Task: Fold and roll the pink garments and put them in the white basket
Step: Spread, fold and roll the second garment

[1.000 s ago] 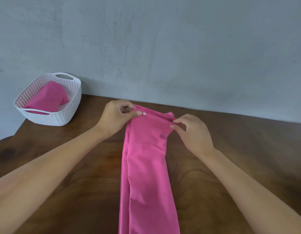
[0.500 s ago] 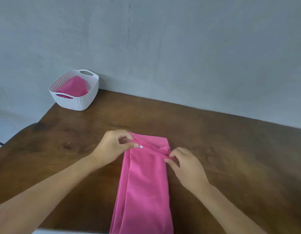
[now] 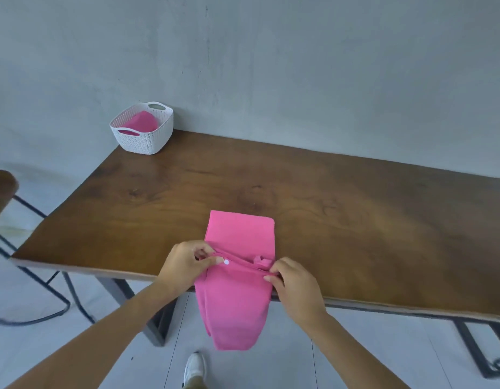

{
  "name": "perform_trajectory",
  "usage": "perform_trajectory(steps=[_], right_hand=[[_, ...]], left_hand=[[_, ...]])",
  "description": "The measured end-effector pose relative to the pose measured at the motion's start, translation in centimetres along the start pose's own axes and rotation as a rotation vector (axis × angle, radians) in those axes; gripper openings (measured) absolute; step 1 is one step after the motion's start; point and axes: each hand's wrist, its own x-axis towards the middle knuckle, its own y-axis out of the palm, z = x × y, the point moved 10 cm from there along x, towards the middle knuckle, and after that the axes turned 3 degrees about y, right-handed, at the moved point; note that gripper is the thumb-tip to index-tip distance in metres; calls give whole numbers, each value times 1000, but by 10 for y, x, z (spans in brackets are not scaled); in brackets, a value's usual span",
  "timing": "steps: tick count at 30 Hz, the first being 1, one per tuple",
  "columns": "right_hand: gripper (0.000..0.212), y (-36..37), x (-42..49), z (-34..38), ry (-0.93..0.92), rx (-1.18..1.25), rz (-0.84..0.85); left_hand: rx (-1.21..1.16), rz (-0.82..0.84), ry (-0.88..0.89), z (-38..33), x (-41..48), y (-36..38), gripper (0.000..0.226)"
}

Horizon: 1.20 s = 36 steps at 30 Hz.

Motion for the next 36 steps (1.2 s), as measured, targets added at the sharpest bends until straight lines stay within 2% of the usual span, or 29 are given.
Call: perform_trajectory(steps=[5, 12, 15, 22, 26, 36], right_hand=[[18, -8, -57, -5, -23, 10, 25], [19, -22, -122, -9, -74, 5, 125], [18, -51, -122, -3, -47, 52, 60], [14, -112, -102, 25, -142, 14, -81], [12, -119, -105, 21, -187, 16, -86], [6, -118, -113, 20, -186, 40, -55]], left_hand=[[18, 19, -61, -2, -53, 17, 33], [-28, 73, -44, -25, -110, 36, 31], [-41, 17, -28, -48, -117, 29, 34], [1, -76, 106, -92, -118, 13, 14], [14, -86, 171, -107, -123, 12, 14], [-29, -123, 182, -115, -137, 9, 13]])
